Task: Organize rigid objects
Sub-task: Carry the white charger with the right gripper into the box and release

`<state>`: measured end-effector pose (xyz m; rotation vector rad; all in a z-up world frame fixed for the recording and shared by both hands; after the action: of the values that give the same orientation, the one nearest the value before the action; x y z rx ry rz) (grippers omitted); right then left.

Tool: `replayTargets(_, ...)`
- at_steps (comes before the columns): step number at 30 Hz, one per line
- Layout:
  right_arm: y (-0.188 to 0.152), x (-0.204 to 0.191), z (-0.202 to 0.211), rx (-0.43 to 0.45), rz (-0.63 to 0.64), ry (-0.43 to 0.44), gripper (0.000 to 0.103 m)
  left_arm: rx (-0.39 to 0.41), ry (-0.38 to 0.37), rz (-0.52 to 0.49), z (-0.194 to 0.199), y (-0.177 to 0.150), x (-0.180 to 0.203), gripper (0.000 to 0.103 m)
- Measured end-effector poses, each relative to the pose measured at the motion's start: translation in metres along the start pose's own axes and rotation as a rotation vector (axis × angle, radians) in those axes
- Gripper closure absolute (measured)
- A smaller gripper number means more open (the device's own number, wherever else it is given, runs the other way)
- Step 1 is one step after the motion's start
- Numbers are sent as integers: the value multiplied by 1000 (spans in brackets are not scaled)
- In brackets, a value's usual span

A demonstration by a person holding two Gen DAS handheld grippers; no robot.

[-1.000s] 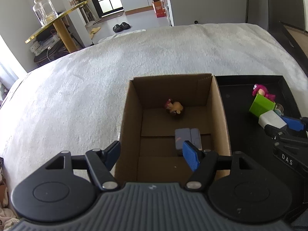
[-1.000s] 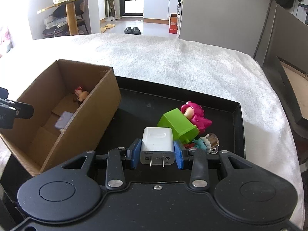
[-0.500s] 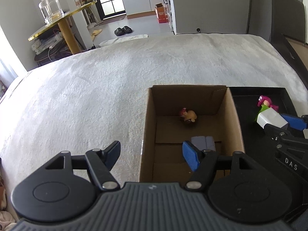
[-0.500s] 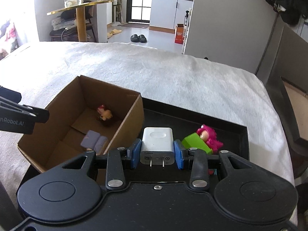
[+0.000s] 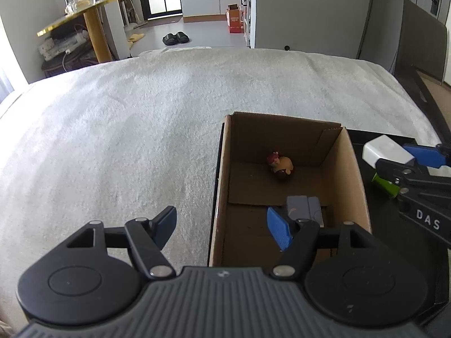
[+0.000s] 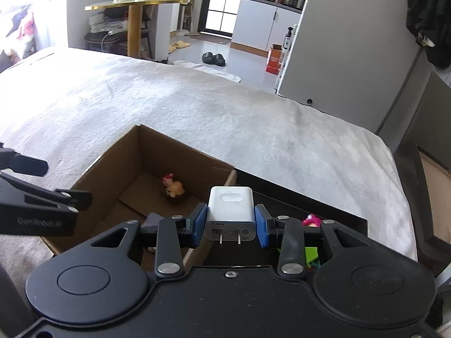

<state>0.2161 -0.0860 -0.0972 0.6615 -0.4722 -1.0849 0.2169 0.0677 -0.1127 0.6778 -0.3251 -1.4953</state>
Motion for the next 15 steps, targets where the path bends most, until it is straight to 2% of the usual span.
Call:
replayTargets(13, 14, -34, -25, -31, 81, -1, 67, -14, -97, 87, -20, -12, -14, 38)
replayTargets(15, 15, -36, -31, -39, 86, 0, 67, -1, -110, 86, -20, -12, -14, 46)
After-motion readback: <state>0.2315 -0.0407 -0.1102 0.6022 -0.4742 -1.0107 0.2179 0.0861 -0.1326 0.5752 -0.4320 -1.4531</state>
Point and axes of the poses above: each gripper's, at about its wrist camera, not at the fingertips, and z roughly against the way its jaws point, x to its right, y to its top, the point moved 4 cm from there along -z, roughly the way its jaws point, and after that the axes turned 12 degrees about y, right-handed, at the moved point
